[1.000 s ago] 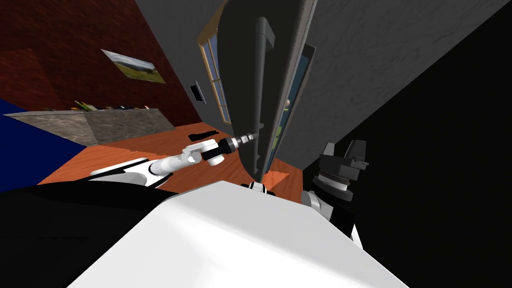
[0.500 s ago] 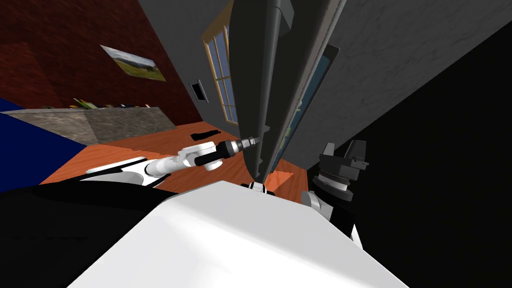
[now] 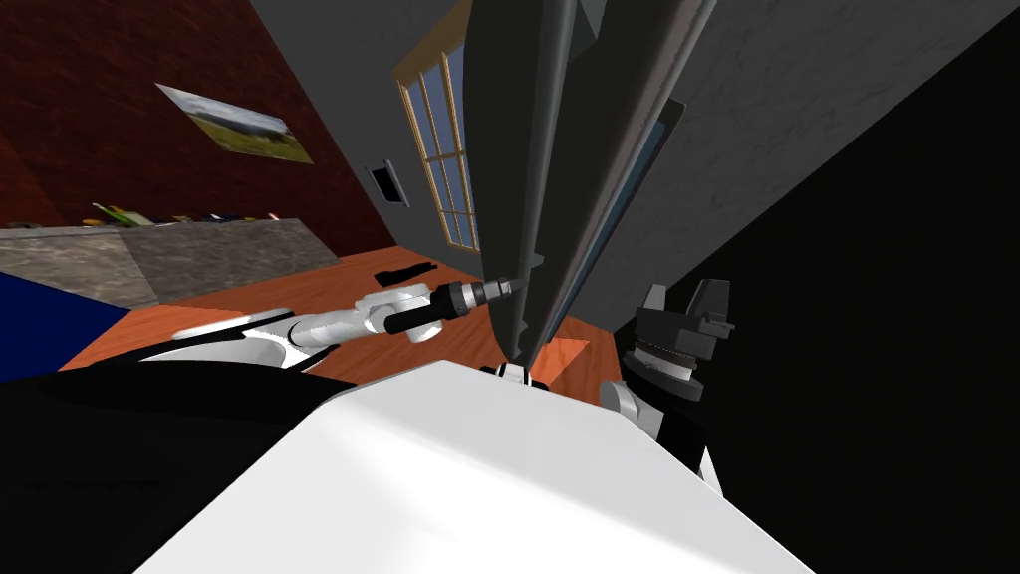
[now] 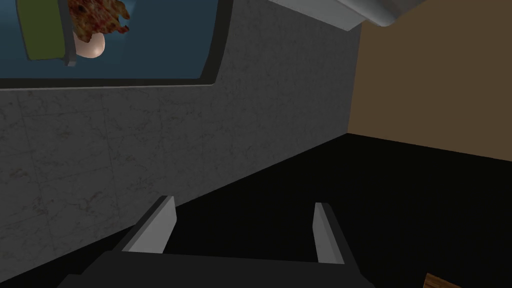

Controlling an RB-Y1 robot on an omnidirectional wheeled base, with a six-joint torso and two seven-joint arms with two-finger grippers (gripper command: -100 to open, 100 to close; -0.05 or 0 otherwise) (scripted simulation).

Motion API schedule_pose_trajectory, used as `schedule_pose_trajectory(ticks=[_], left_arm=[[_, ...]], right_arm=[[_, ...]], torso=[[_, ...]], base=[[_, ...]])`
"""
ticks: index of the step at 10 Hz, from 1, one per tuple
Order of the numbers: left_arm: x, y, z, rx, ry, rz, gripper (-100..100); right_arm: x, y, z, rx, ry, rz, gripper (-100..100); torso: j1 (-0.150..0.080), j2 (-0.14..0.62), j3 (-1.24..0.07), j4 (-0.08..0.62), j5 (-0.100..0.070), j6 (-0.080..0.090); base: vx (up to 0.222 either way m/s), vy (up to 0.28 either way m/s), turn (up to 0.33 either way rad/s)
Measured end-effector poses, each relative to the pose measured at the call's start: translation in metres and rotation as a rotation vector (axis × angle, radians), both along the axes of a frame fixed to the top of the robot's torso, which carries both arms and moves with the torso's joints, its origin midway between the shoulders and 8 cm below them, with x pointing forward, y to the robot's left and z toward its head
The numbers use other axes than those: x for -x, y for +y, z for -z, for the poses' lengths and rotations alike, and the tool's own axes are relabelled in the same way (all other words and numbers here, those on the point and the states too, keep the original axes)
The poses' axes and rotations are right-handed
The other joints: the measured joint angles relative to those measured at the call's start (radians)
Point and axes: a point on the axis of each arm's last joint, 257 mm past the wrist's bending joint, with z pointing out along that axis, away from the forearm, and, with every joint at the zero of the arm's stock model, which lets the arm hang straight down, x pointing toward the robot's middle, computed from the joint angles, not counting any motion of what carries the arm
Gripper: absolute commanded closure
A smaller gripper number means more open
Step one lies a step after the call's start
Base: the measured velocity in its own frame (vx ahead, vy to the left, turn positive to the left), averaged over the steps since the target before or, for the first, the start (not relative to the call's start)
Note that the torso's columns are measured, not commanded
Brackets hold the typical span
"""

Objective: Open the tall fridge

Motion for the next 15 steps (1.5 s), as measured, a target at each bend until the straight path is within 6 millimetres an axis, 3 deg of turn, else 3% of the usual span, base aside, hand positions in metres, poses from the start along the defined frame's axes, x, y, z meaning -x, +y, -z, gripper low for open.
schedule_pose_trajectory(ticks=[9,15], left_arm=[[0.019,-0.014,-0.009,0.002,-0.029,0.093,100],[0.022,-0.015,-0.011,0.003,-0.033,0.104,100]], right_arm=[[0.000,0.000,0.000,0.000,0.000,0.000,0],[0.000,0.000,0.000,-0.001,0.000,0.000,0]], torso=[[-0.010,0.019,0.017,0.001,-0.004,0.004],[-0.012,0.022,0.019,0.001,-0.004,0.003]], base=[[-0.077,0.163,-0.097],[-0.009,0.012,0.003]])
